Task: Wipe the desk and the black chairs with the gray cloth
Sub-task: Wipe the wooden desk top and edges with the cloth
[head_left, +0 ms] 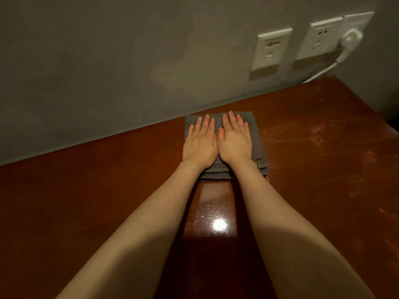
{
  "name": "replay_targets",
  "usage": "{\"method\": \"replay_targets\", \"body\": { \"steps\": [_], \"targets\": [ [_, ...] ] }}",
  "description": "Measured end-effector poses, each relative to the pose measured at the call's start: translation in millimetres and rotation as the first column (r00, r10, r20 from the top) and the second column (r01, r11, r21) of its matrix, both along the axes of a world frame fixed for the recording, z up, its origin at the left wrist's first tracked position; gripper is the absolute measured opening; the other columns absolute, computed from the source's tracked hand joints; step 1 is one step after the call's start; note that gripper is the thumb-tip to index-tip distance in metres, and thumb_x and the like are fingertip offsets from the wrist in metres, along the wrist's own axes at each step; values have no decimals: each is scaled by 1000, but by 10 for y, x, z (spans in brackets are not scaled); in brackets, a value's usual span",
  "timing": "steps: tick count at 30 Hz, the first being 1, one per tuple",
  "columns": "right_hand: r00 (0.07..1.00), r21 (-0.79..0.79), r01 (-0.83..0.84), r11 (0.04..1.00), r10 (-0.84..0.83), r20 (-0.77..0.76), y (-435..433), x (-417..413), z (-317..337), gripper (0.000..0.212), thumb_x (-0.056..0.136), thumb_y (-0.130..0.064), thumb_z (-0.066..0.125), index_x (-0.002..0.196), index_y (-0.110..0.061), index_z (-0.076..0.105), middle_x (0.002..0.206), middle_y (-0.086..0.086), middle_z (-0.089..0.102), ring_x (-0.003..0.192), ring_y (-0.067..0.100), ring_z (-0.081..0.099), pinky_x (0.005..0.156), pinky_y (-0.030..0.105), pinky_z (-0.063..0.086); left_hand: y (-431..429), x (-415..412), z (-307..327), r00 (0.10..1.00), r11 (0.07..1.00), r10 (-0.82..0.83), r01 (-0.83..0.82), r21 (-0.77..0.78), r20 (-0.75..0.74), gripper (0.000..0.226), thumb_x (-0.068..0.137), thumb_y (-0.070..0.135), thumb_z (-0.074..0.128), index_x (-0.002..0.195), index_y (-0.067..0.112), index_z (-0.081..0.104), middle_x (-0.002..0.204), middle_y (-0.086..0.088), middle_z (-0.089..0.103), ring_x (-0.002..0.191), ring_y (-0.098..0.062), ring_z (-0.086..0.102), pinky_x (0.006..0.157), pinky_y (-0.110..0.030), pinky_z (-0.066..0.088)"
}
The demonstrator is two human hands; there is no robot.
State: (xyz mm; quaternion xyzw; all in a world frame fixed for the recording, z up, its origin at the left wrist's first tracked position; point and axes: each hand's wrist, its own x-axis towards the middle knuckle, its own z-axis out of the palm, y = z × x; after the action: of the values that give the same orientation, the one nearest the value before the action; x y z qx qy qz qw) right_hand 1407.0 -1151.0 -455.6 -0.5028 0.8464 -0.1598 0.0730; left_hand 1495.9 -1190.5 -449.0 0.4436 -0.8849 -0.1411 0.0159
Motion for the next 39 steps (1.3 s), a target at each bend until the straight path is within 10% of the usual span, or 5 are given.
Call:
{"method": "replay_targets", "body": {
  "steps": [14,18,22,31,39],
  "targets": [
    [991,59,133,989,-133,-16,423,-643,25,49,102,-24,25,149,-11,20,157,6,14,145,22,9,115,35,5,287,-631,86,982,974,-169,180,137,-90,54,102,23,26,150,10,5,158,-8,-5,146,-19,-4,116,-31,-3],
    [981,77,186,979,-181,-68,348,-758,234,48,97,-17,41,144,-12,30,149,9,31,132,30,27,102,38,26,250,-467,207,952,980,192,-197,0,-241,56,95,26,45,146,11,25,149,-13,26,136,-28,25,109,-35,22],
    [959,130,220,967,-190,-208,270,-785,359,32,94,-13,46,126,-8,48,131,12,43,118,32,36,92,37,31,216,-318,244,943,945,326,-325,23,-62,52,90,49,51,125,11,51,129,-11,40,121,-30,33,101,-36,27],
    [906,-376,279,883,-372,-201,443,-579,555,20,77,4,53,93,-5,61,98,18,55,92,37,48,75,39,25,482,-323,552,779,841,426,-154,518,-460,31,96,19,44,120,0,39,120,-18,54,109,-33,52,73,-29,36],
    [867,-556,345,756,-484,-120,610,-413,1040,15,87,-1,46,93,-7,58,98,15,55,93,36,48,77,37,21,567,-125,1072,664,814,490,-117,569,-565,36,99,16,38,133,4,36,136,-10,45,124,-24,43,69,-13,26]
  ]
}}
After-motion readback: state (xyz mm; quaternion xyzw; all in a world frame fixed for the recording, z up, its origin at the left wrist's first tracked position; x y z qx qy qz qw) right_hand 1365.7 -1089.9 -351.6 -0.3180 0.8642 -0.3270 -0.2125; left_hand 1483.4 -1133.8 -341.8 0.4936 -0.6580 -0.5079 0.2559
